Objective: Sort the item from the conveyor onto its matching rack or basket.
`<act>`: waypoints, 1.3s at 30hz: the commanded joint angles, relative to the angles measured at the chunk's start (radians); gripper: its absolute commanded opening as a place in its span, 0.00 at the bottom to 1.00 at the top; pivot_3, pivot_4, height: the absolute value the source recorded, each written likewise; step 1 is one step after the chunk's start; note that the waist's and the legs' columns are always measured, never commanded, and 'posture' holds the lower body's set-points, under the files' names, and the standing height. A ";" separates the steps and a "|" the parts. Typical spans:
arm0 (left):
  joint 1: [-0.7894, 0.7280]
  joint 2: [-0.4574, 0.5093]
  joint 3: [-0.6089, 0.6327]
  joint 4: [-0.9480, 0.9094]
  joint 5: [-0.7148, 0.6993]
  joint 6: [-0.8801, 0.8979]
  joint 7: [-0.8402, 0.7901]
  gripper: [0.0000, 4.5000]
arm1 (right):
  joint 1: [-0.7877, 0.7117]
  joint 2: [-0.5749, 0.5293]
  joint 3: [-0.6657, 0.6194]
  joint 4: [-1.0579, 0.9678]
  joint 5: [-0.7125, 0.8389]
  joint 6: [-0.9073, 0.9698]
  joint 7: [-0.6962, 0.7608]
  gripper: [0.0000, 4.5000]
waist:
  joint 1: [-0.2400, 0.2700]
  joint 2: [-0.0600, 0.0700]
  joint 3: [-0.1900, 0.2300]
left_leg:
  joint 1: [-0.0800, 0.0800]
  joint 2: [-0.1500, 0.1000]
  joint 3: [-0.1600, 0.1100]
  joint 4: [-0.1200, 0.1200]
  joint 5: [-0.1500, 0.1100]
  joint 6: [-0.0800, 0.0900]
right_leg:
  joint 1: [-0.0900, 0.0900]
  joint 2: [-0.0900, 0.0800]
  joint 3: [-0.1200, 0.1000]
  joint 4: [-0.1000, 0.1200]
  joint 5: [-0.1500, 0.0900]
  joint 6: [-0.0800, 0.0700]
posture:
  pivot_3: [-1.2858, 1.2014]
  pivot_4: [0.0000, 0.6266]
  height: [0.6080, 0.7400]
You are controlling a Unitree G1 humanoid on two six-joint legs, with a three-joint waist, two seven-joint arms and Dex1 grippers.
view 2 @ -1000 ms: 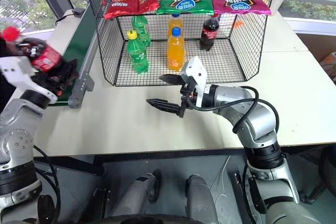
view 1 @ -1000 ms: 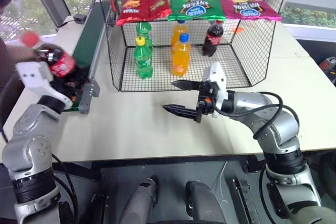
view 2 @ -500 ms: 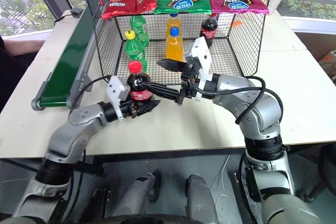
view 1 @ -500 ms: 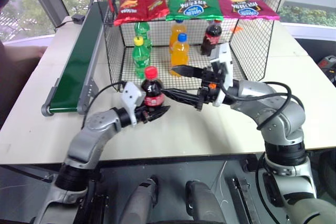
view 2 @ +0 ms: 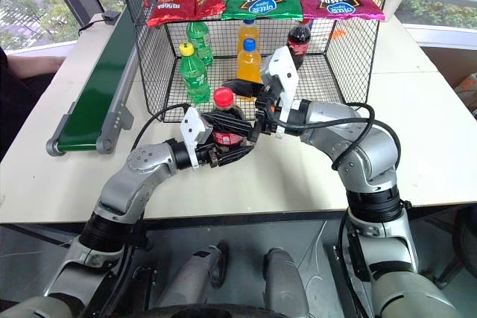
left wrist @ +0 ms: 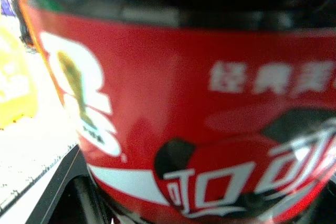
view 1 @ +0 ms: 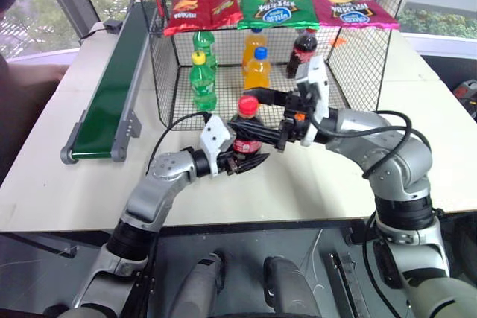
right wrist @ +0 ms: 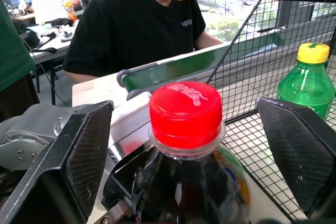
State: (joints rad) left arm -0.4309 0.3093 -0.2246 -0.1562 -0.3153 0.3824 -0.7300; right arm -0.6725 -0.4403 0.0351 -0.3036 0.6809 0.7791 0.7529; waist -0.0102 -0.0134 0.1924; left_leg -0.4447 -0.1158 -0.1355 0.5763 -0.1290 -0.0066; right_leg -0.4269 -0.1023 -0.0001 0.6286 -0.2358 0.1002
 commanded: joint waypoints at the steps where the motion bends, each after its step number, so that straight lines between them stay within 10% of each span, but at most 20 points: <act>1: -0.025 -0.015 0.000 -0.052 -0.005 -0.028 -0.009 0.65 | -0.028 0.011 -0.004 0.017 -0.018 -0.040 -0.002 0.69 | -0.001 0.000 0.000 | 0.000 0.000 0.000 0.000 0.000 0.000 | 0.000 0.000 0.000 0.000 0.000 0.000 | 0.52 0.24 0.98; 5: -0.025 -0.017 0.006 -0.059 -0.010 0.004 -0.003 0.65 | -0.027 0.012 0.001 0.025 -0.024 -0.055 0.005 0.27 | -0.002 0.000 0.000 | 0.000 0.000 0.000 0.000 0.001 0.001 | 0.000 0.000 0.000 0.000 0.000 0.000 | 0.52 0.24 0.98; 11: -0.031 -0.006 0.012 -0.055 0.002 0.049 0.010 0.65 | -0.027 0.020 -0.002 0.023 -0.025 -0.059 -0.002 0.26 | -0.002 0.000 0.000 | 0.000 0.000 0.000 0.000 0.001 0.002 | 0.000 0.001 0.000 0.000 0.000 0.000 | 0.52 0.24 0.98; 15: -0.020 -0.004 0.019 -0.062 -0.015 0.055 0.000 0.99 | -0.025 0.020 -0.005 0.022 -0.031 -0.062 -0.012 0.26 | -0.001 0.000 0.000 | 0.000 0.000 0.000 0.000 0.001 0.002 | 0.000 0.001 0.000 0.000 0.000 0.000 | 0.52 0.24 0.98; 28: 0.211 0.117 0.182 -0.162 -0.028 0.130 0.099 0.99 | -0.110 -0.045 -0.112 0.280 -0.152 -0.185 -0.068 0.26 | -0.002 0.000 0.000 | 0.001 0.000 0.000 0.000 0.000 0.000 | 0.000 0.002 0.000 0.001 0.000 0.000 | 0.52 0.24 0.98; 39: 0.285 -0.060 0.211 -0.147 0.114 0.012 0.400 0.99 | -0.255 -0.034 -0.191 0.715 -0.319 -0.426 -0.213 0.26 | 0.017 0.000 0.000 | 0.001 0.000 0.002 0.000 0.001 0.001 | 0.000 0.002 0.001 0.001 0.001 0.000 | 0.52 0.24 0.98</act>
State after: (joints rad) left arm -0.1500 0.2556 -0.0041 -0.2590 -0.2159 0.4204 -0.3480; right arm -0.8708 -0.4754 -0.1243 0.4055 0.3755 0.4232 0.5604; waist 0.0067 -0.0130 0.1928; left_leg -0.4441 -0.1158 -0.1336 0.5766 -0.1279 -0.0051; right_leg -0.4269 -0.1006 0.0004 0.6292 -0.2351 0.1001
